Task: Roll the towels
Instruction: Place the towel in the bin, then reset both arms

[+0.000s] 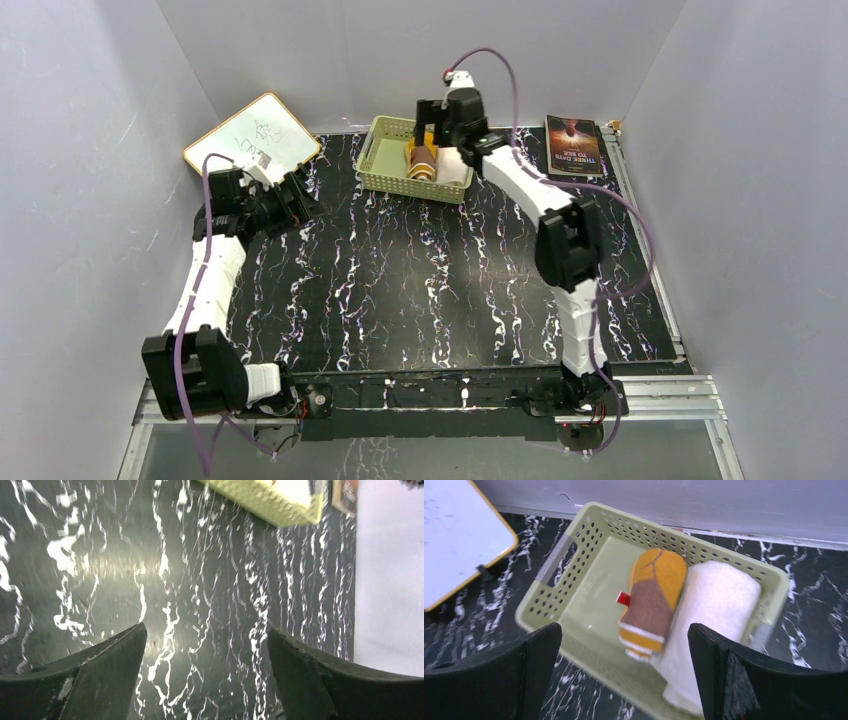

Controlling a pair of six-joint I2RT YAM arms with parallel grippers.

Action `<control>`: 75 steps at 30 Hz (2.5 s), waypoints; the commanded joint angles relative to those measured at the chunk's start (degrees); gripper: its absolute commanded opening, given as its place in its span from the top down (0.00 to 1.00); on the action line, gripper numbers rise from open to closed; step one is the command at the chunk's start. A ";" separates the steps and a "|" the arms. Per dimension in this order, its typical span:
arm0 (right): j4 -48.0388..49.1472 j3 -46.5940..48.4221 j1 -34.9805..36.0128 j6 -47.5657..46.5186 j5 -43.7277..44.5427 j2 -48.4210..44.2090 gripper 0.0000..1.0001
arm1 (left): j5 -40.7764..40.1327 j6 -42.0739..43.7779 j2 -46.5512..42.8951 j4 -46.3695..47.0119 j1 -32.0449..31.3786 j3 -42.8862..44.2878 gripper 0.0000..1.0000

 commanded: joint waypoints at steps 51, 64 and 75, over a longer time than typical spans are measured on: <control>-9.01 -61.00 -0.63 22.02 4.63 -64.69 0.02 | -8.78 -9.38 -9.15 7.64 -1.02 -0.77 0.02; -5.92 -64.48 -0.58 20.55 6.31 -63.41 0.02 | -14.50 -3.04 -8.49 5.75 -1.05 4.97 0.02; -7.30 -61.16 -0.64 23.38 12.45 -63.16 0.02 | -14.05 4.32 -9.48 3.84 -1.09 5.41 0.02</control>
